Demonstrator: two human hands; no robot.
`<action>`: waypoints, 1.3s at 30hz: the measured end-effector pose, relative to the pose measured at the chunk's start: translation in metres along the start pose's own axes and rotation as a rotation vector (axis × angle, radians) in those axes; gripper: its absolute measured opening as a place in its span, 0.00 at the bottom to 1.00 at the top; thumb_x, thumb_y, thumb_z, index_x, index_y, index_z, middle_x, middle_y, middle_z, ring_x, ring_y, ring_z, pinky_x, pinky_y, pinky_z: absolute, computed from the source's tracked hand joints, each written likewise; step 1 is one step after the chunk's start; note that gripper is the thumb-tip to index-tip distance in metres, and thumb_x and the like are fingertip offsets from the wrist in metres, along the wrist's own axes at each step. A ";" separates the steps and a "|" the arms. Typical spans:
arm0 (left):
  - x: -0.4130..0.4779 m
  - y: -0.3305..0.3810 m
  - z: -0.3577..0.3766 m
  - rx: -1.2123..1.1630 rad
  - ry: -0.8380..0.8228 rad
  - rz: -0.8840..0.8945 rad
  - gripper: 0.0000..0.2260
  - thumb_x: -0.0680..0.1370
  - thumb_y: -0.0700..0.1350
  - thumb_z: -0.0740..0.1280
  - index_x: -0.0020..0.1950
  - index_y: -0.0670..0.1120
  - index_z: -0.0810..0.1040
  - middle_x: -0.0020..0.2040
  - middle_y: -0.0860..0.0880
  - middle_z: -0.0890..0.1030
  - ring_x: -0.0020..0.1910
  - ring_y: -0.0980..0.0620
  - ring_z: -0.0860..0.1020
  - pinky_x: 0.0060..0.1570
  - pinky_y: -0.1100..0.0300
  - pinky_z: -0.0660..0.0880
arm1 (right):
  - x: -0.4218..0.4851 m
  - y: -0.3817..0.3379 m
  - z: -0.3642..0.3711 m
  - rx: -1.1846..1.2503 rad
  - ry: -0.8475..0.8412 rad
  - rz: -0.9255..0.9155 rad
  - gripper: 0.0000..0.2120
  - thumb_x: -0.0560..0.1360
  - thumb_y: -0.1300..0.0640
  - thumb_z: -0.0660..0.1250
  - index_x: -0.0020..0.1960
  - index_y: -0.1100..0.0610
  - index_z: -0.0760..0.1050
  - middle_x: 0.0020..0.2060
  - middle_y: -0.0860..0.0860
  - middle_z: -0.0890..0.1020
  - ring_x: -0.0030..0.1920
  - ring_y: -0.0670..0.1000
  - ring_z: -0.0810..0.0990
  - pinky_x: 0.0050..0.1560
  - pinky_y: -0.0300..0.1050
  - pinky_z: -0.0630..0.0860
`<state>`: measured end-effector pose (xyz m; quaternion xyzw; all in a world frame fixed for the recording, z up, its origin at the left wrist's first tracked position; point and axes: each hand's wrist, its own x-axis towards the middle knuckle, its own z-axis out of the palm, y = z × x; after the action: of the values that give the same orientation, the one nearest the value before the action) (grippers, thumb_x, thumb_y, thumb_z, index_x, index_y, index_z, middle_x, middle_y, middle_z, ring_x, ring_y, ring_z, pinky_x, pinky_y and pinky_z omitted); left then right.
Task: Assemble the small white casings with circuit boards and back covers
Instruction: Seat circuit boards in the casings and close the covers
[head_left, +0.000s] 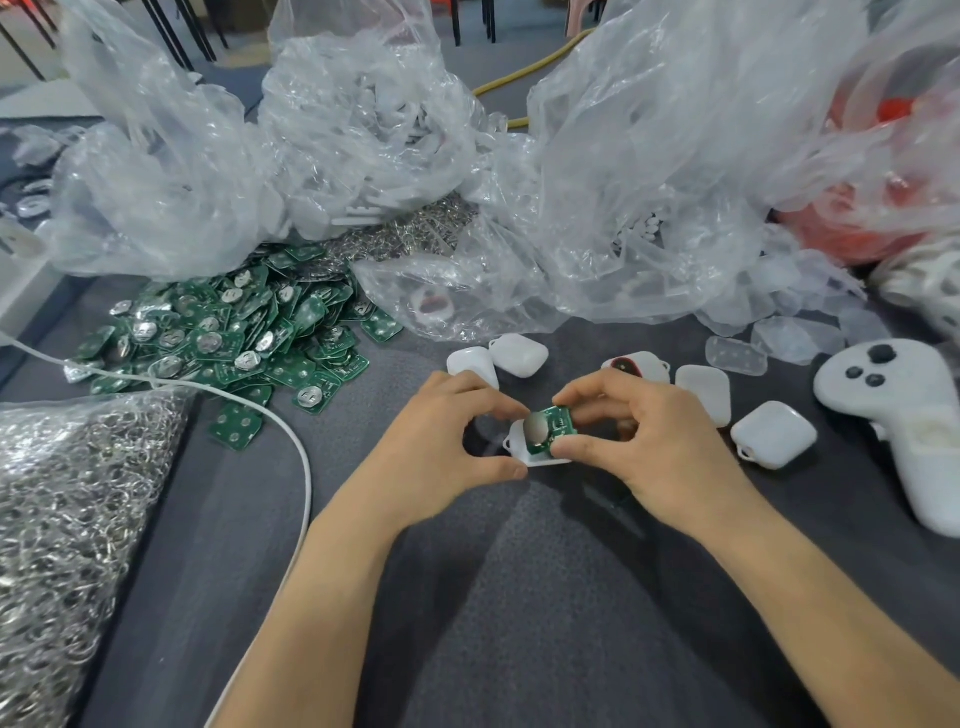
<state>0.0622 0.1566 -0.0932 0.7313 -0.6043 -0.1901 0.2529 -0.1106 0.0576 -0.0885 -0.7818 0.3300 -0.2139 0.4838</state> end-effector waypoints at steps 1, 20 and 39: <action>0.000 0.000 0.000 0.003 0.002 0.003 0.19 0.67 0.49 0.78 0.56 0.56 0.80 0.50 0.58 0.76 0.51 0.57 0.67 0.51 0.75 0.61 | 0.000 0.001 0.001 -0.004 0.001 0.007 0.13 0.65 0.60 0.78 0.46 0.49 0.79 0.38 0.41 0.85 0.40 0.34 0.80 0.41 0.22 0.68; -0.001 0.004 0.002 0.009 0.008 -0.001 0.16 0.67 0.51 0.77 0.54 0.55 0.81 0.49 0.56 0.78 0.50 0.58 0.68 0.50 0.74 0.62 | 0.002 0.002 0.001 -0.314 0.026 -0.086 0.13 0.64 0.55 0.79 0.47 0.51 0.82 0.43 0.45 0.74 0.41 0.39 0.72 0.40 0.28 0.68; -0.001 0.005 0.003 -0.002 0.035 0.005 0.16 0.67 0.50 0.77 0.53 0.54 0.81 0.47 0.55 0.78 0.51 0.55 0.70 0.53 0.68 0.65 | 0.001 0.007 0.004 -0.349 0.055 -0.102 0.11 0.70 0.60 0.74 0.51 0.54 0.83 0.49 0.46 0.82 0.40 0.35 0.74 0.43 0.22 0.65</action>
<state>0.0568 0.1564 -0.0928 0.7328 -0.6012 -0.1775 0.2647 -0.1092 0.0568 -0.0968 -0.8636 0.3349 -0.1990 0.3201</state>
